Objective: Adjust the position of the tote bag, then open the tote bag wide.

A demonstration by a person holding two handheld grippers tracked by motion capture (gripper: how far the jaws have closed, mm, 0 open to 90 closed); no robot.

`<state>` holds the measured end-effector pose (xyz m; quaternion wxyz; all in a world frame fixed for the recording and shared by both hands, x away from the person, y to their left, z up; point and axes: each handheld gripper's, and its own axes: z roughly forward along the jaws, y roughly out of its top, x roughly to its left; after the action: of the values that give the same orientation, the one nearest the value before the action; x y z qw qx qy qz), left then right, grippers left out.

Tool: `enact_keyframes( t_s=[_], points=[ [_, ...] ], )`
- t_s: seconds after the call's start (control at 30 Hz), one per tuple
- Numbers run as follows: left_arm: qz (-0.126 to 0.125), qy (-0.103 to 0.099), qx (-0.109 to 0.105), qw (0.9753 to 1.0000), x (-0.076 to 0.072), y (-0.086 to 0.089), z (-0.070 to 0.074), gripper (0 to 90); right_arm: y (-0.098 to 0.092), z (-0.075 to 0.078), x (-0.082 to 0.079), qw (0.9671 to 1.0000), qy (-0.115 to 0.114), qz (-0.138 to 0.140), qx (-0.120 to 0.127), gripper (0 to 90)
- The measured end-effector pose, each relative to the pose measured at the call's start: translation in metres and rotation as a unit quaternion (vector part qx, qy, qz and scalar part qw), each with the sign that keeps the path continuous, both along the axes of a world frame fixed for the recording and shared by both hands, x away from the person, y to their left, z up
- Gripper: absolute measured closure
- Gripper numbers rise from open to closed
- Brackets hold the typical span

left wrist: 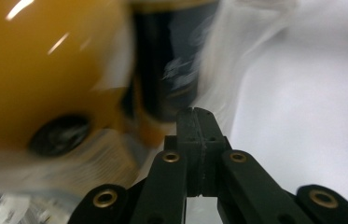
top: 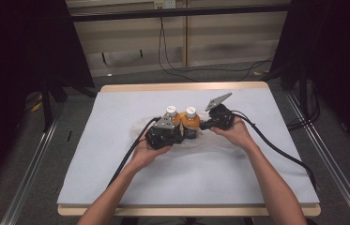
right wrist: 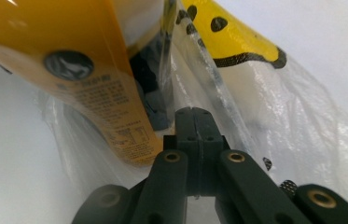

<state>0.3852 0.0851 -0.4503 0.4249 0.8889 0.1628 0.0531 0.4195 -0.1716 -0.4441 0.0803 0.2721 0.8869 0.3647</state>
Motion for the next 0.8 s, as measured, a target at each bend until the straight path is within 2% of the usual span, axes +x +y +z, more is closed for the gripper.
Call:
enact_keyframes(
  t_s=[0.07,0.1,0.17,0.27,0.37,0.47,0.5,0.53,0.6,0.67,0.7,0.73,0.77,0.8],
  points=[
    [0.0,0.003,-0.002,1.0,0.0,0.0,-0.003,90.0,0.001,-0.001,0.001,1.0,0.002,0.001,-0.003,90.0],
    [0.0,0.001,0.007,1.0,-0.001,-0.001,-0.005,90.0,0.002,-0.003,0.002,1.0,0.005,-0.001,-0.006,90.0],
    [-0.002,0.006,0.01,0.9999,-0.001,-0.003,-0.01,90.0,0.004,-0.008,0.007,0.9999,0.011,-0.006,-0.007,90.0],
    [-0.007,0.01,0.008,0.9999,0.001,-0.006,-0.016,90.0,0.004,-0.015,0.014,0.9998,0.017,-0.011,-0.003,90.0],
    [-0.009,0.007,0.007,0.9999,-0.001,-0.011,-0.019,90.0,0.005,-0.018,0.016,0.9997,0.021,-0.015,-0.005,90.0],
    [-0.021,0.002,0.03,0.9993,-0.005,-0.016,-0.022,90.0,0.007,-0.022,0.021,0.9995,0.026,-0.018,-0.006,90.0],
    [-0.023,0.004,0.032,0.9992,-0.006,-0.016,-0.023,90.0,0.008,-0.024,0.023,0.9994,0.029,-0.021,-0.005,90.0],
    [-0.022,-0.003,0.042,0.9989,-0.007,-0.016,-0.025,90.0,0.01,-0.026,0.025,0.9993,0.03,-0.019,-0.005,90.0],
    [-0.019,-0.005,0.045,0.9988,-0.008,-0.016,-0.025,90.0,0.012,-0.027,0.026,0.9992,0.031,-0.019,-0.013,90.0],
    [-0.012,-0.007,0.03,0.9995,-0.008,-0.013,-0.024,90.0,0.013,-0.028,0.028,0.9991,0.035,-0.02,-0.009,90.0],
    [-0.003,-0.014,0.025,0.9996,-0.008,-0.011,-0.022,90.0,0.013,-0.028,0.029,0.999,0.037,-0.023,-0.006,90.0],
    [0.006,-0.017,0.012,0.9998,-0.008,-0.009,-0.02,90.0,0.014,-0.029,0.029,0.9988,0.042,-0.025,-0.002,90.0],
    [0.005,-0.016,0.013,0.9998,-0.006,-0.006,-0.015,90.0,0.013,-0.029,0.03,0.9988,0.042,-0.026,-0.003,90.0],
    [0.009,-0.017,-0.001,0.9998,-0.004,-0.005,-0.014,90.0,0.013,-0.03,0.03,0.9987,0.042,-0.027,-0.002,90.0]
  ],
)
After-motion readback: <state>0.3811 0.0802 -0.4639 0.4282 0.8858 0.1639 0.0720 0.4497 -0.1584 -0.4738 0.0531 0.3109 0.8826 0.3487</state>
